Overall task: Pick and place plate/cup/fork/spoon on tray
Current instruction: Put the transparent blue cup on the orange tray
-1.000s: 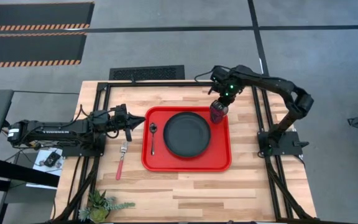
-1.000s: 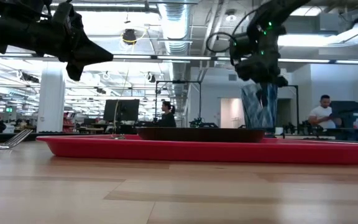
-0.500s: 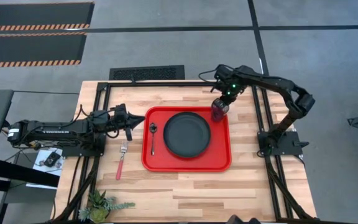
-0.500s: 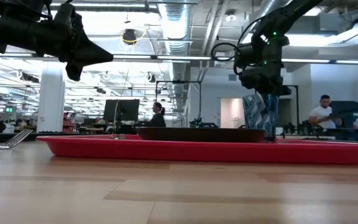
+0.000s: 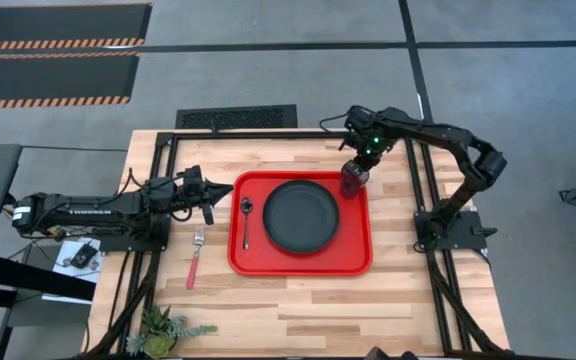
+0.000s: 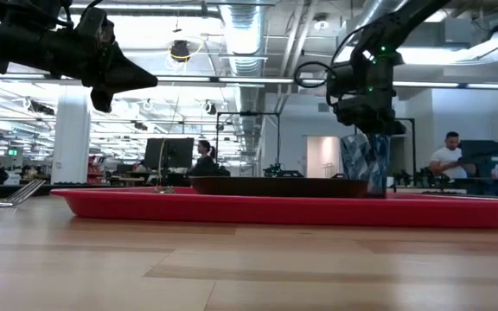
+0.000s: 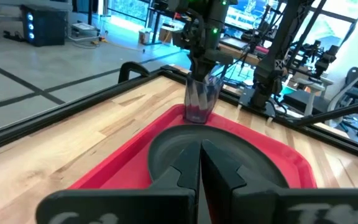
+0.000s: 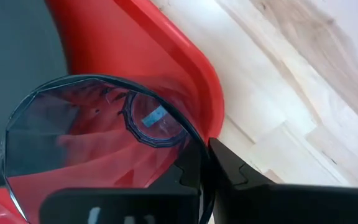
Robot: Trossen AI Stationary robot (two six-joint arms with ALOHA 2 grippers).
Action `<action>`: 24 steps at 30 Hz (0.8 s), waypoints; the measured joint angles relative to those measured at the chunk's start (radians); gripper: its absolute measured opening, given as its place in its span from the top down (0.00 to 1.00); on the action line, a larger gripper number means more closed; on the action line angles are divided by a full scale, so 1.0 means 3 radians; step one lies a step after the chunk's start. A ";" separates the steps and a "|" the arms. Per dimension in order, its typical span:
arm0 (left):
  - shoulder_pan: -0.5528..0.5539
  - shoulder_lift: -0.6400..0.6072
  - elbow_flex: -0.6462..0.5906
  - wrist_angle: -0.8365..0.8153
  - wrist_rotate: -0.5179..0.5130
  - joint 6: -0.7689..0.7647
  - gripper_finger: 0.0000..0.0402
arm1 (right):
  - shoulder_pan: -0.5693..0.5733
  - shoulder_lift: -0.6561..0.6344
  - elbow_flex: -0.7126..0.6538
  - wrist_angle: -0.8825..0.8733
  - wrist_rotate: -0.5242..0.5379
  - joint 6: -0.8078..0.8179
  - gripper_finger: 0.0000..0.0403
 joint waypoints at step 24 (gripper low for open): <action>0.0000 0.0000 0.0000 0.0000 0.0000 -0.0005 1.00 | 0.0030 0.0000 -0.0041 0.0077 0.0073 0.0097 0.66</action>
